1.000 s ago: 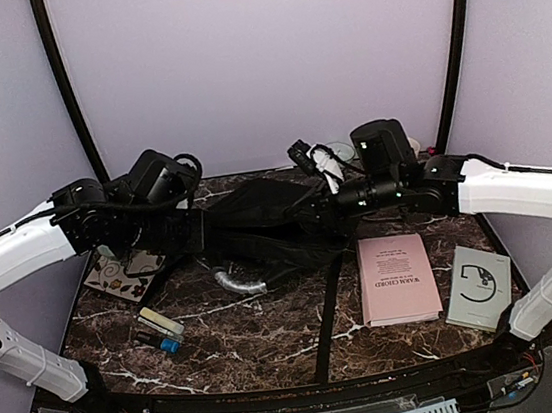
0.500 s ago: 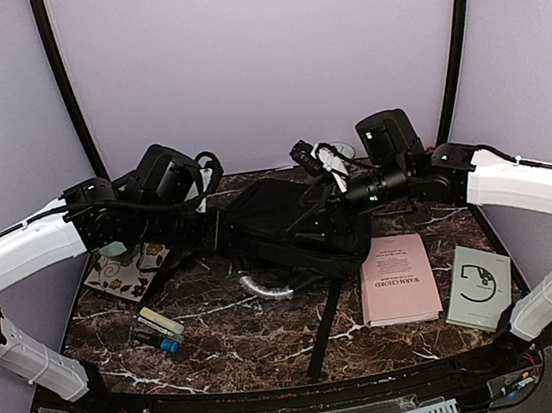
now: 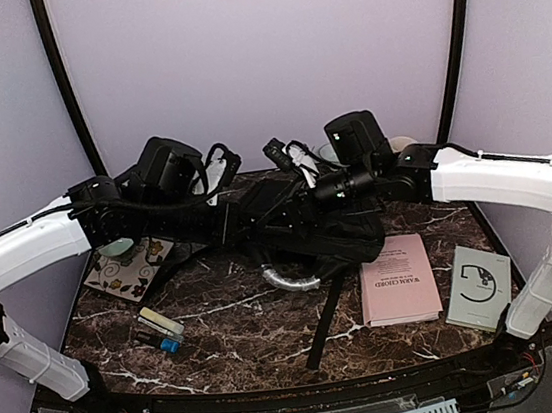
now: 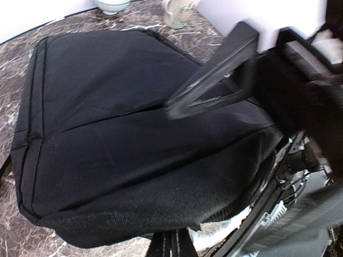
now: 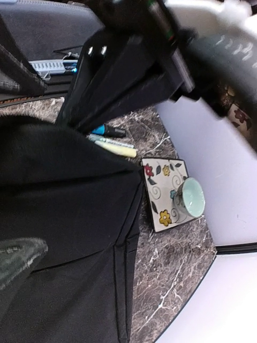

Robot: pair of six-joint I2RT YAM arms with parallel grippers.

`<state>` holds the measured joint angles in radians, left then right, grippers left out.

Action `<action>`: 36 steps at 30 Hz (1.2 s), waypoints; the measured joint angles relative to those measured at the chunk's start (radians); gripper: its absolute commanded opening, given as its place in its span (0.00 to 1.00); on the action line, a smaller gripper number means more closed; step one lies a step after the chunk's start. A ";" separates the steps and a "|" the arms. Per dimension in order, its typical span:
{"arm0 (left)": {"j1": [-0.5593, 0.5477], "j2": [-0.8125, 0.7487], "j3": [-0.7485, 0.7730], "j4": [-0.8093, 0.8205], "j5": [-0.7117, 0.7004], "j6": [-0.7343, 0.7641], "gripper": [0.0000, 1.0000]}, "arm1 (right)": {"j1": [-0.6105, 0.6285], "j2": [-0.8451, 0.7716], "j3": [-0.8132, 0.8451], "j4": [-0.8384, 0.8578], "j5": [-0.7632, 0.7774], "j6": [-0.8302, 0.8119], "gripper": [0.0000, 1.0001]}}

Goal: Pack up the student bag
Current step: Hold the largest pocket of the student bag, then unzip the largest pocket of the student bag.

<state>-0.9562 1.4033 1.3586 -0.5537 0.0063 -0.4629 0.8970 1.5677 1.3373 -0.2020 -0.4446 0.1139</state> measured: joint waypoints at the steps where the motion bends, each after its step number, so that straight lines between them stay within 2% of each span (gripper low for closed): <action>1: 0.000 -0.003 0.000 0.007 0.010 0.004 0.00 | 0.000 0.008 0.000 -0.001 0.007 0.009 0.73; 2: 0.000 -0.007 0.000 0.012 0.020 0.008 0.00 | 0.000 0.014 0.001 -0.003 0.012 0.013 0.65; 6: 0.001 -0.027 -0.002 0.014 0.045 0.025 0.00 | 0.000 0.019 0.000 -0.006 0.011 0.053 0.20; 9: 0.005 -0.031 -0.002 0.014 0.057 0.042 0.00 | 0.003 0.016 -0.008 0.016 0.006 0.095 0.02; 16: 0.055 -0.048 -0.002 -0.040 0.088 0.051 0.00 | 0.014 0.006 -0.026 0.019 0.009 0.151 0.00; 21: 0.117 -0.104 -0.003 -0.093 0.136 0.052 0.00 | 0.028 0.006 -0.002 0.014 0.023 0.118 0.00; 24: 0.163 -0.177 -0.063 -0.116 0.127 0.051 0.00 | 0.031 -0.003 0.019 -0.003 0.013 0.073 0.00; 29: 0.181 -0.229 -0.170 -0.080 0.143 0.013 0.00 | 0.040 -0.004 0.013 -0.023 -0.005 -0.005 0.00; 36: 0.225 -0.218 -0.229 -0.017 0.193 -0.047 0.00 | 0.040 -0.005 -0.037 0.032 0.008 -0.070 0.00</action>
<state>-0.7307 1.1854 1.1294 -0.5705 0.1997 -0.5095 0.9371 1.5631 1.3003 -0.1703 -0.4366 0.0437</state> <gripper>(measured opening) 0.014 0.031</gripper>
